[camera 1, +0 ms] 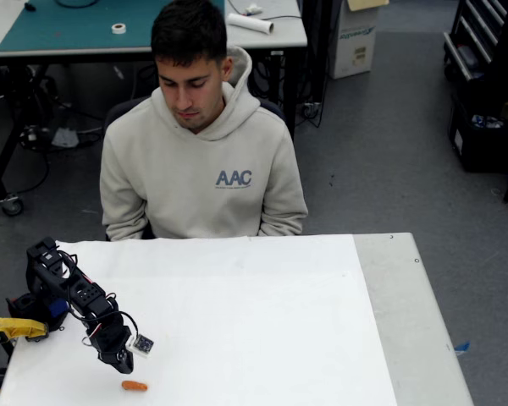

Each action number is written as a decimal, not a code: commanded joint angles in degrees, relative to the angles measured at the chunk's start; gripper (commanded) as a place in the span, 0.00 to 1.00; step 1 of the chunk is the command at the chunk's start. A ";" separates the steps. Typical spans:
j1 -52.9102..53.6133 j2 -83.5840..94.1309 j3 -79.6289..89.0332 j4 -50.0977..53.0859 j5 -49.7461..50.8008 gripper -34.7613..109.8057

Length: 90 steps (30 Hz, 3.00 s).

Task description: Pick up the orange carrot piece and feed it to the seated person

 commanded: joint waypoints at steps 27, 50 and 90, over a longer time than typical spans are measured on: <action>2.64 1.58 -3.78 -7.38 -0.97 0.35; 2.46 -8.70 -5.01 -7.38 -1.05 0.35; 0.35 1.41 -2.02 -6.59 -0.97 0.35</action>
